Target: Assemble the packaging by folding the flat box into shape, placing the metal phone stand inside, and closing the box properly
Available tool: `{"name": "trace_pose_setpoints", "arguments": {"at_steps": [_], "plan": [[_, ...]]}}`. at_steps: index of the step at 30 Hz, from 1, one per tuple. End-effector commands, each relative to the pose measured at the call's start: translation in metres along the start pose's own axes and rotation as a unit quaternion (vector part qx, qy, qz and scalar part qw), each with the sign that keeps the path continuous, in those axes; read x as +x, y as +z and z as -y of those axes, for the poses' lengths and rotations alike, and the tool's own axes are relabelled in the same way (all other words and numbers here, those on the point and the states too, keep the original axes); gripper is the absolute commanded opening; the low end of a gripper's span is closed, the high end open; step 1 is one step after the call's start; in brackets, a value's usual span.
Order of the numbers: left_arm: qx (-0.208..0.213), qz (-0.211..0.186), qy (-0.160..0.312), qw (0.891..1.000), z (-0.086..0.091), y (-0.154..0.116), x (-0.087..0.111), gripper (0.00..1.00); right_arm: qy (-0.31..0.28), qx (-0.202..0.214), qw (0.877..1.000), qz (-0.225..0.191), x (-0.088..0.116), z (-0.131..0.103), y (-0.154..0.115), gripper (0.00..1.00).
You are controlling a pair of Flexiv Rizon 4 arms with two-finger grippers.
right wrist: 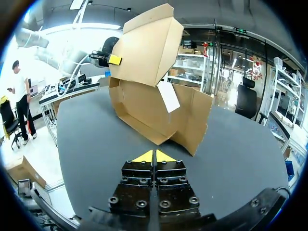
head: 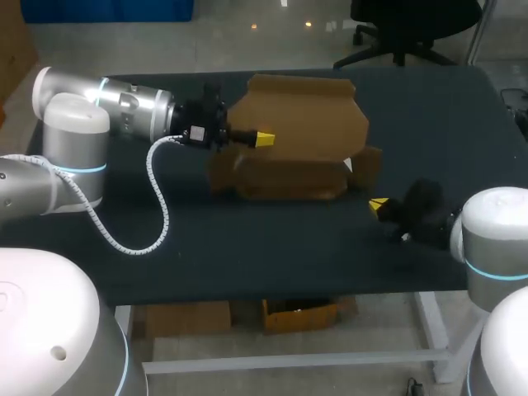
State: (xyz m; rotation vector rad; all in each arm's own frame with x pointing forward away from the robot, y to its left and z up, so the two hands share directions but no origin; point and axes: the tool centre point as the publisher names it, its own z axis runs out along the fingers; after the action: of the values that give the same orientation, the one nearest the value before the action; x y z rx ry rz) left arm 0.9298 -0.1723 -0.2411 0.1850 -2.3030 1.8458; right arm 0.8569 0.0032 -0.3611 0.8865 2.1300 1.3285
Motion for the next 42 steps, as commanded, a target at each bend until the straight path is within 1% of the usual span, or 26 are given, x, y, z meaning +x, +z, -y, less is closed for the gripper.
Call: {"name": "trace_pose_setpoints", "arguments": {"at_steps": [1, 14, 20, 24, 25, 27, 35, 38, 42], "plan": [[0.000, -0.002, 0.000, 1.000, -0.002, 0.000, -0.001, 0.00, -0.002, -0.002, 0.999, -0.037, -0.009, 0.002, -0.013, 0.00], [0.000, -0.002, 0.000, 1.000, -0.002, 0.000, -0.001, 0.00, -0.033, 0.016, 0.999, -0.037, -0.028, 0.005, -0.024, 0.00], [0.000, -0.002, 0.000, 1.000, -0.002, 0.000, -0.001, 0.00, -0.037, 0.019, 0.998, -0.037, -0.036, 0.007, -0.029, 0.00], [0.000, -0.002, 0.000, 1.000, -0.002, 0.000, -0.001, 0.00, -0.038, 0.019, 0.998, -0.041, -0.039, 0.009, -0.031, 0.00], [0.000, -0.002, 0.000, 1.000, -0.002, 0.000, -0.001, 0.00, -0.038, 0.019, 0.998, -0.043, -0.039, 0.009, -0.031, 0.04], [0.000, -0.002, 0.000, 1.000, -0.002, 0.000, -0.001, 0.00, -0.041, 0.021, 0.998, -0.048, -0.040, 0.010, -0.034, 0.00], [0.000, -0.002, 0.000, 1.000, -0.002, 0.000, -0.001, 0.00, -0.062, 0.028, 0.996, -0.063, -0.038, 0.013, -0.051, 0.00], [0.000, -0.002, 0.000, 1.000, -0.002, 0.000, -0.001, 0.00, -0.066, 0.025, 0.996, -0.057, -0.044, 0.016, -0.054, 0.00], [0.000, -0.002, 0.000, 1.000, -0.002, 0.000, -0.001, 0.00, -0.067, 0.019, 0.996, -0.052, -0.050, 0.018, -0.051, 0.00]]}}
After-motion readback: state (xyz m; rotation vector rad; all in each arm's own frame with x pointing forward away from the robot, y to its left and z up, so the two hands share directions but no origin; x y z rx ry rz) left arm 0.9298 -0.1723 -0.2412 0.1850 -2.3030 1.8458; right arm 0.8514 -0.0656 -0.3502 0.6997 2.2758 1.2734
